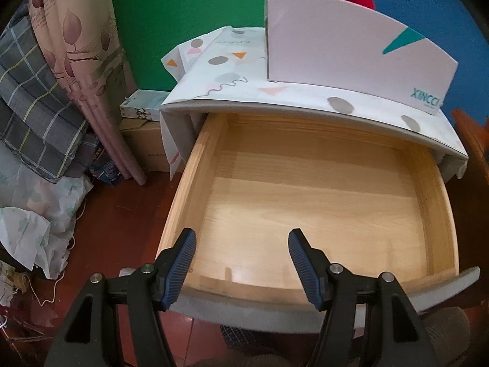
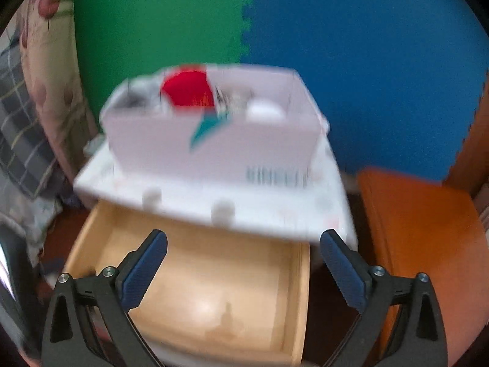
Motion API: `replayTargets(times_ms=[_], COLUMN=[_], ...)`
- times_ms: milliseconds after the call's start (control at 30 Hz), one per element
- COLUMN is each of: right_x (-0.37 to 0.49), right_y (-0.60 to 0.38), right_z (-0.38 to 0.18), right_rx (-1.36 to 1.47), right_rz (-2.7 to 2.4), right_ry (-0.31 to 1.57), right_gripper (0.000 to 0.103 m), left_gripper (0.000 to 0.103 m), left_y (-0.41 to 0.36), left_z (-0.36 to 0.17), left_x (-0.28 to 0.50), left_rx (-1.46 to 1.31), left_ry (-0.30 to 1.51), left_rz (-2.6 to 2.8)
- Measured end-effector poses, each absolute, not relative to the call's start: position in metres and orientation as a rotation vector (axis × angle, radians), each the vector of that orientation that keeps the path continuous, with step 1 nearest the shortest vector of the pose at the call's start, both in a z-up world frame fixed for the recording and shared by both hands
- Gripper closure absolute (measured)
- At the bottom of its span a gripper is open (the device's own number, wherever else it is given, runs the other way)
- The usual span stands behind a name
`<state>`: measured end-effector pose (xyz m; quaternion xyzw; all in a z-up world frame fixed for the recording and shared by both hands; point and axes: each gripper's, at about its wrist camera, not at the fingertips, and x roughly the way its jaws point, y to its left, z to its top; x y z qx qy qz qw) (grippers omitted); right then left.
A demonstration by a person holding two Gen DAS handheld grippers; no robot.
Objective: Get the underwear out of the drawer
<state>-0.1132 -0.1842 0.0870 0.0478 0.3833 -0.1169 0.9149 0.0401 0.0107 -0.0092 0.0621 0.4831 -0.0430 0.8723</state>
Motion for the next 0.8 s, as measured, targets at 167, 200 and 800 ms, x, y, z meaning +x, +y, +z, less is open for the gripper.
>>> replayTargets(times_ms=[167, 200, 800], right_x=[-0.135, -0.138, -0.133], right_y=[-0.18, -0.178, -0.152], right_z=[0.039, 0.033, 0.007], right_rx=[0.193, 0.2, 0.123], right_rz=[-0.235, -0.235, -0.232], right_ry=[0.88, 0.885, 0.945], right_gripper=[0.004, 0.004, 0.004], left_gripper=[0.039, 0.039, 0.039], left_y=[0.008, 0.007, -0.005], left_z=[-0.007, -0.006, -0.006], left_x=[0.025, 0.023, 0.005], left_rx=[0.136, 0.141, 0.205], left_ry=[1.01, 1.009, 0.992], left_rz=[-0.107, -0.109, -0.12])
